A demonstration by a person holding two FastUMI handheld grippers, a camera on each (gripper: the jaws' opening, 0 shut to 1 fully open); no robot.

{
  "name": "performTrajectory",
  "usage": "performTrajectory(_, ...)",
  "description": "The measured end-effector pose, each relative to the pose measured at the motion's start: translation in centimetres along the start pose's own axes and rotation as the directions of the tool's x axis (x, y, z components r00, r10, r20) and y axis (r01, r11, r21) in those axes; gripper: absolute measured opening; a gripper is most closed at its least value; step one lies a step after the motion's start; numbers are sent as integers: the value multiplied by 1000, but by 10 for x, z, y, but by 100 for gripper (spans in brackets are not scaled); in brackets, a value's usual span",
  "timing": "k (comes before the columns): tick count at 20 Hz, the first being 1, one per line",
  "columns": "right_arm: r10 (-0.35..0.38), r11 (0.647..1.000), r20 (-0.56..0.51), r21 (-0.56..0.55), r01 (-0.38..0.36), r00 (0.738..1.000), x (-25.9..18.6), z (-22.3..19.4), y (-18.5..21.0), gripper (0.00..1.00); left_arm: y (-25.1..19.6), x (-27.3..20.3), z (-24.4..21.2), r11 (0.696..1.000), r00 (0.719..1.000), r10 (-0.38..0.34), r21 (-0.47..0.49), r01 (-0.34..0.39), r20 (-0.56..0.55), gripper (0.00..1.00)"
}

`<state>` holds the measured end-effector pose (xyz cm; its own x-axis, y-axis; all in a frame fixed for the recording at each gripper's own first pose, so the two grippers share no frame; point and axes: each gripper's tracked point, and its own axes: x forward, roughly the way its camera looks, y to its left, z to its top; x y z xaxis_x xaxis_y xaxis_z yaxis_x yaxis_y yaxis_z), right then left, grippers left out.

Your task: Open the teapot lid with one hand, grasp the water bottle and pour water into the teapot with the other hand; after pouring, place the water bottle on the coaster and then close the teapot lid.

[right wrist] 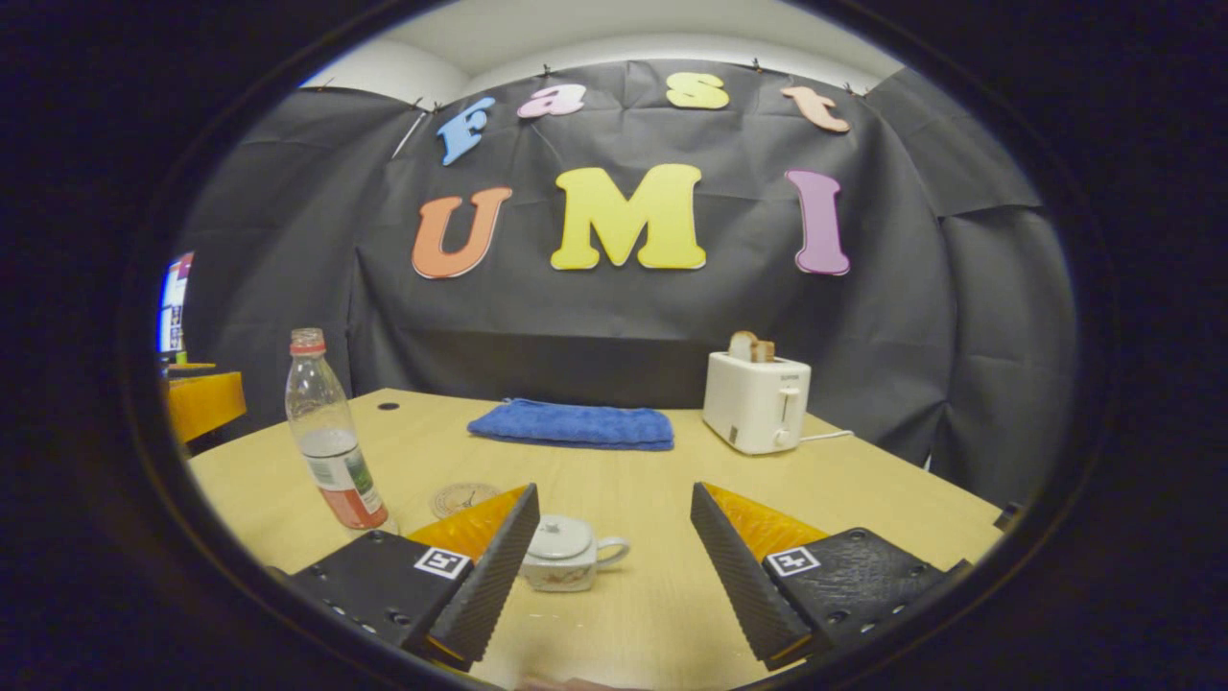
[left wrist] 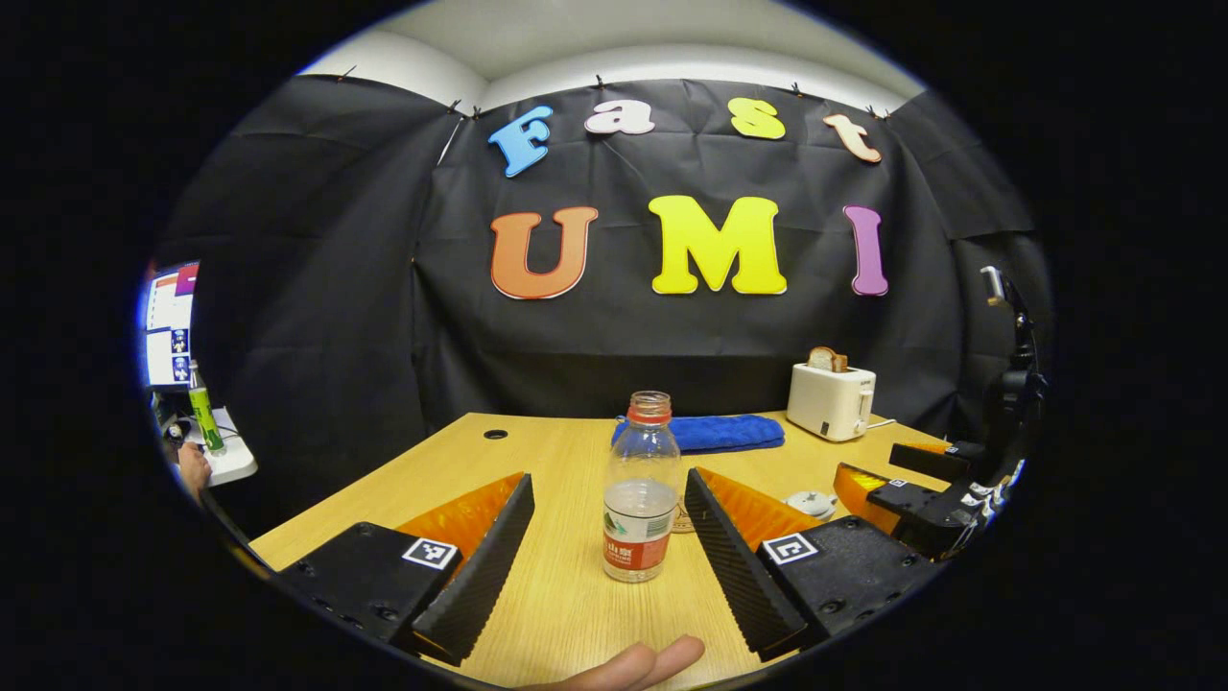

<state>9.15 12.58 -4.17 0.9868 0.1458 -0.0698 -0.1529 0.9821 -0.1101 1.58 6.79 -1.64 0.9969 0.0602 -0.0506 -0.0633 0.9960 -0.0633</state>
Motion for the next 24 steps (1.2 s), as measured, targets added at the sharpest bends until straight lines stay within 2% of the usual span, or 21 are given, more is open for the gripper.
performTrajectory(3, -4, 1000, -20, -21, 3, 1000, 20, -10, 12, 96, 20, 1, 7, 996, 996, 82, 21, -83, 38, 99)
performTrajectory(7, 12, 1000, -39, -20, -13, 999, 36, -20, 24, 92, 15, 4, 4, 998, 998, 60, -1, -60, 29, 99)
performTrajectory(10, 20, 1000, -53, -7, -20, 998, 45, -26, 24, 78, 15, 5, 1, 999, 998, 52, 1, -52, 23, 99)
performTrajectory(11, 26, 1000, -60, 0, -26, 998, 44, -29, 25, 65, 15, 6, 0, 999, 998, 52, 2, -52, 23, 99)
performTrajectory(13, 43, 999, -53, 11, -42, 998, 44, -29, 26, 47, 11, 7, -2, 999, 999, 40, 1, -40, 17, 99)
performTrajectory(16, 66, 998, -47, 16, -65, 997, 45, -33, 28, 38, 10, 10, -8, 999, 999, 37, 14, -37, 1, 99)
performTrajectory(17, 84, 996, -44, 19, -83, 996, 45, -32, 29, 19, 13, 10, -8, 998, 999, 52, 19, -52, -1, 99)
performTrajectory(19, 92, 996, -45, 7, -92, 995, 46, -33, 29, 14, 13, 9, -8, 998, 999, 54, 23, -54, 0, 99)
performTrajectory(21, 132, 991, -52, 2, -132, 990, 47, -34, 32, 14, 13, 10, -8, 999, 999, 46, 24, -46, 6, 99)
performTrajectory(22, 144, 990, -33, 4, -144, 989, 48, -32, 33, 2, 13, 10, -8, 999, 999, 44, 25, -44, 9, 100)
performTrajectory(24, 157, 988, -34, -8, -157, 987, 49, -32, 33, 2, 12, 13, -13, 999, 999, 31, 23, -31, 8, 99)
